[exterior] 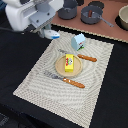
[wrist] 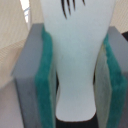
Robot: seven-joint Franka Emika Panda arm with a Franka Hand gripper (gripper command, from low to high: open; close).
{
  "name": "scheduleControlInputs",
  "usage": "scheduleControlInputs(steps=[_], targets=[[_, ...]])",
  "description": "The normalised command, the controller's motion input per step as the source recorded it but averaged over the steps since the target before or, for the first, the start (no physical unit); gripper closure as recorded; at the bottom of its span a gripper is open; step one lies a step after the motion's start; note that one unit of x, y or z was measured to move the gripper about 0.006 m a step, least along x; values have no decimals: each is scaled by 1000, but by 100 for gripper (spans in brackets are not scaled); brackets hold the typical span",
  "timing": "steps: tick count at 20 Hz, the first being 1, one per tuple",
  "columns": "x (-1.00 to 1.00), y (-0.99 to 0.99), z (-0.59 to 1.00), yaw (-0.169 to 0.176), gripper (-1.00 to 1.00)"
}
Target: Interact with the objects in diverse but meaningful ways.
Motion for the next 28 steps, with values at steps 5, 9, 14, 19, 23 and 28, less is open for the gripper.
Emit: scheduleControlInputs(steps=[5, 9, 14, 19, 23, 28], targets=[[583, 698, 395, 0, 100], [584, 709, 380, 0, 100], [580, 705, 373, 0, 100], [597, 711, 385, 0, 100], [614, 728, 352, 0, 100], [619, 733, 329, 0, 100]])
